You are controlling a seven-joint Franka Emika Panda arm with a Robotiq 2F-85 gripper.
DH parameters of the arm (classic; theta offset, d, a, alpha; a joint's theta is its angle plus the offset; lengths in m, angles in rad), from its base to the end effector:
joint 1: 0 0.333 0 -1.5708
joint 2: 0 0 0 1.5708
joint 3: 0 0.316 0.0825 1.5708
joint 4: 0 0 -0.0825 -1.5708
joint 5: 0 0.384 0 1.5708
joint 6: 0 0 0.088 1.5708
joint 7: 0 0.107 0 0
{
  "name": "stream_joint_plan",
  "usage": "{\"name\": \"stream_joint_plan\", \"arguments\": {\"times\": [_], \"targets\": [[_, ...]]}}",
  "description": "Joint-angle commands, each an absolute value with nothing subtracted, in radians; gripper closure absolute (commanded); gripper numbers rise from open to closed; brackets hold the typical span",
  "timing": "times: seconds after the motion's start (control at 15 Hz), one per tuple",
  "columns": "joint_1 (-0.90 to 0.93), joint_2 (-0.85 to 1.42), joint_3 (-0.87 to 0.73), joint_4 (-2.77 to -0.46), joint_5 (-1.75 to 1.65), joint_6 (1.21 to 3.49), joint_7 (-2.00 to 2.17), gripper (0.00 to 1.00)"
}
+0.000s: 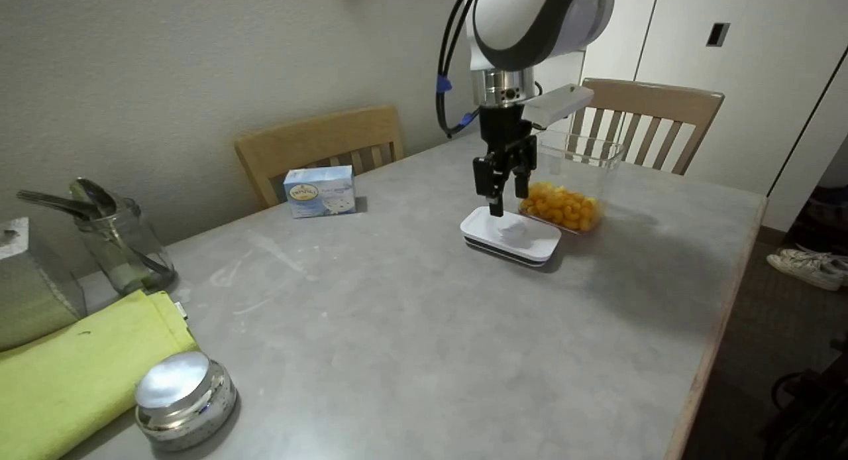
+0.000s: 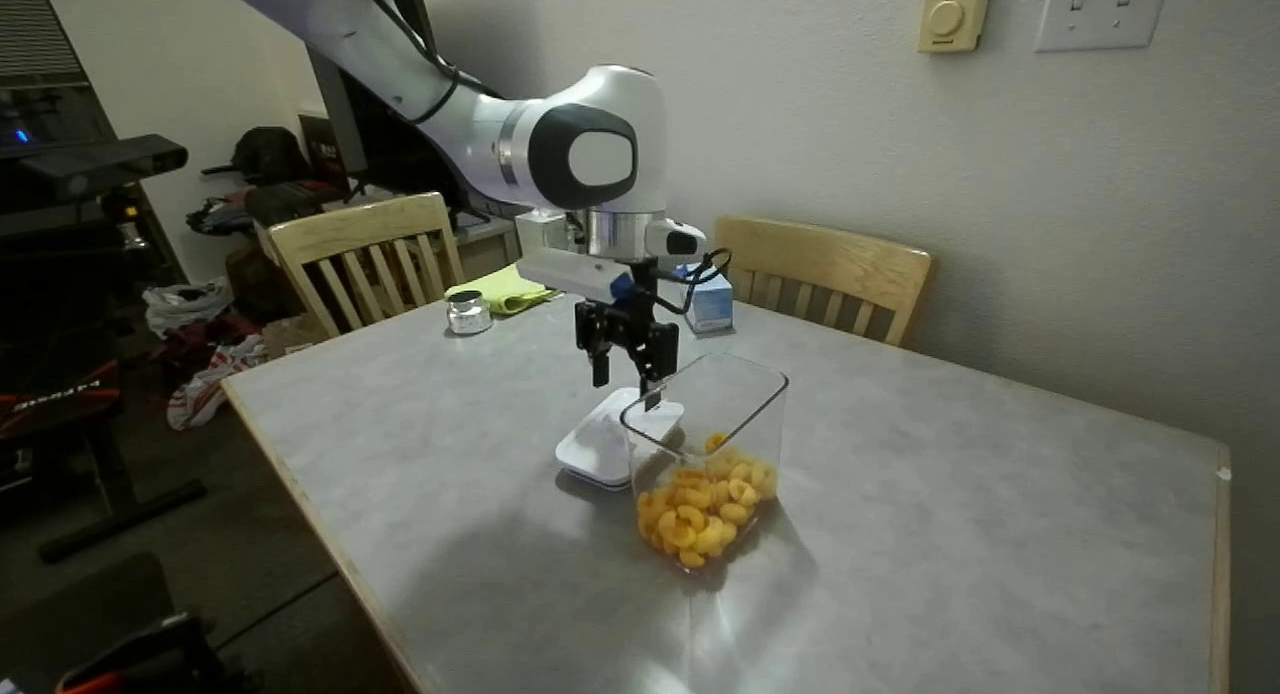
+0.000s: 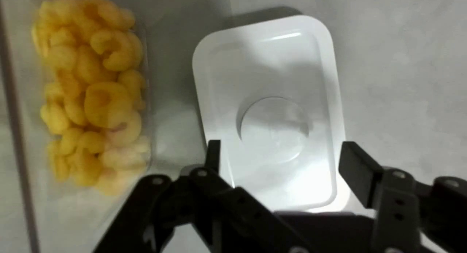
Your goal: Press the button atop the lid and then put the lid on the table
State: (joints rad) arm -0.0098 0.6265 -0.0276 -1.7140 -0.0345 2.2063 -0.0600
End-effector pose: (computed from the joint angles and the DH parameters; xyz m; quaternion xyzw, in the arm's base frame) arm 0.6578 -0.0242 0.2150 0.9972 0.0245 -0.0679 0.0181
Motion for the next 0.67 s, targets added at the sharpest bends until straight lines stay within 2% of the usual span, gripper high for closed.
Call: {"name": "stream_joint_plan", "arguments": {"times": [0.0, 0.6], "targets": [[-0.041, 0.540, -0.015, -1.745, -0.019, 2.204, -0.094, 0.00], [-0.034, 0.382, -0.032, -1.699, -0.028, 2.078, -0.027, 0.00]]}}
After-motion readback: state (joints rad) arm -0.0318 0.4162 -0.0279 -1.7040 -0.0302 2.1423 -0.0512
